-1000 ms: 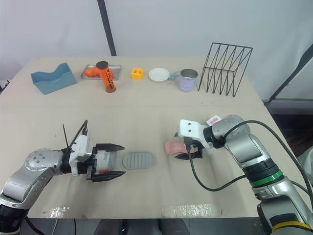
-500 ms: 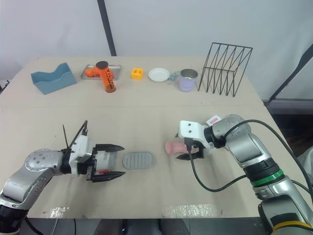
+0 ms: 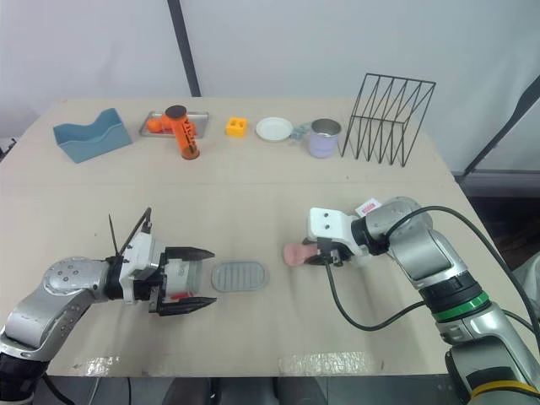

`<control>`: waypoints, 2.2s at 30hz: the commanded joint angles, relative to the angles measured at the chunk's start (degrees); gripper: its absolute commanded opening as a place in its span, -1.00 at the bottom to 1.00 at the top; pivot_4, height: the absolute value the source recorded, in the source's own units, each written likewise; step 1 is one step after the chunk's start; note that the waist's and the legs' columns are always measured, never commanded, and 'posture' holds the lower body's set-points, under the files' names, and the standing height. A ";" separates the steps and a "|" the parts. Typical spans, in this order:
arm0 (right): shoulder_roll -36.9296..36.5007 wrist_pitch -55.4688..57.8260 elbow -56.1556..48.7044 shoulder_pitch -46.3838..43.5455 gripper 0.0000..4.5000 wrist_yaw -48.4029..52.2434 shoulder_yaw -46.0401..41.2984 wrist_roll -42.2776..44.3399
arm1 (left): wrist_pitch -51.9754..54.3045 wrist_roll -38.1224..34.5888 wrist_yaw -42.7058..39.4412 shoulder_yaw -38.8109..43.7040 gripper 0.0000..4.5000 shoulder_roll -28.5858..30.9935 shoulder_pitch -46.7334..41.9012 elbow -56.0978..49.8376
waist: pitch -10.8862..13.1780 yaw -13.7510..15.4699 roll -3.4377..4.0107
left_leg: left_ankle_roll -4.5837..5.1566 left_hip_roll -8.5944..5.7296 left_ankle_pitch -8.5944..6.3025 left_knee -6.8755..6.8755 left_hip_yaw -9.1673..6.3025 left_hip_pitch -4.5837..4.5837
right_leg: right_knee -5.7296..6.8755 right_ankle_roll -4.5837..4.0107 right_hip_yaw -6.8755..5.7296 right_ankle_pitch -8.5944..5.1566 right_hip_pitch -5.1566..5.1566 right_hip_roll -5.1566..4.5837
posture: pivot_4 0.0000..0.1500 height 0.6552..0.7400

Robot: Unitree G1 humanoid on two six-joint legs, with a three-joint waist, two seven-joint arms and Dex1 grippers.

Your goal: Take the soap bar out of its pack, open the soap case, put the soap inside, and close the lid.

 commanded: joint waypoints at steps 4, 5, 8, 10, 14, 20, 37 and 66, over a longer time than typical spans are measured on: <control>-0.22 0.42 -1.78 -0.26 -0.38 0.53 0.52 -0.08 | 0.42 -0.64 0.13 0.74 1.00 0.83 -0.15 -2.40 | 0.00 0.00 0.00 | 0.00 0.00 0.00 0.00 0.00 0.00 | 0.00 0.00 0.00 0.00 0.00 0.00 | 1.00 1.00; -0.22 0.46 -1.80 -0.23 -0.38 0.54 0.55 -0.10 | 0.42 -0.65 0.09 0.77 1.00 0.86 -0.12 -2.40 | 0.00 0.00 0.00 | 0.00 0.00 0.00 0.00 0.00 0.00 | 0.00 0.00 0.00 0.00 0.00 0.00 | 1.00 1.00; -0.38 0.92 -2.00 -0.10 -0.38 0.79 0.62 -0.04 | 0.54 -0.60 0.06 0.83 1.00 0.89 -0.09 -2.48 | 0.00 0.00 0.00 | 0.00 0.00 0.00 0.00 0.00 0.00 | 0.00 0.00 0.00 0.00 0.00 0.00 | 1.00 1.00; -0.55 1.16 -2.15 0.08 -0.38 1.06 0.75 -0.01 | 0.64 -0.59 0.08 0.87 1.00 0.89 -0.11 -2.55 | 0.00 0.00 0.00 | 0.00 0.00 0.00 0.00 0.00 0.00 | 0.00 0.00 -0.01 0.00 0.00 0.00 | 1.00 1.00; -0.55 1.47 -2.10 0.17 -0.38 1.26 0.84 -0.04 | 0.73 -0.61 -0.02 0.96 1.00 0.95 -0.29 -2.47 | 0.00 0.00 0.00 | 0.00 0.00 0.00 0.00 0.00 0.00 | 0.00 0.00 0.00 0.00 0.00 0.00 | 1.00 1.00; -0.25 0.67 -1.34 -0.09 -0.38 1.21 0.59 0.15 | 0.88 -0.73 -0.15 1.23 1.00 1.09 -0.71 -2.25 | 0.00 0.00 0.00 | 0.00 0.00 0.00 0.00 0.00 0.00 | 0.00 0.00 0.00 0.00 0.00 0.00 | 1.00 1.00; 2.52 13.98 -12.92 -8.01 -0.38 0.93 -0.76 8.36 | -3.89 -0.68 -5.42 5.45 1.00 4.45 -2.25 5.19 | 0.01 0.00 0.01 | 0.00 -0.01 0.00 -0.05 -0.02 -0.10 | -0.05 0.00 -0.04 0.00 -0.10 -0.03 | 1.00 1.00; 16.78 29.62 -17.71 -11.12 -0.38 -14.54 17.32 6.35 | -9.88 -0.40 -9.47 8.46 1.00 6.20 -1.82 10.23 | 0.01 -0.05 -0.01 | -0.01 0.02 0.00 -0.06 -0.06 -0.19 | -0.02 -0.02 -0.15 0.01 -0.26 -0.05 | 1.00 1.00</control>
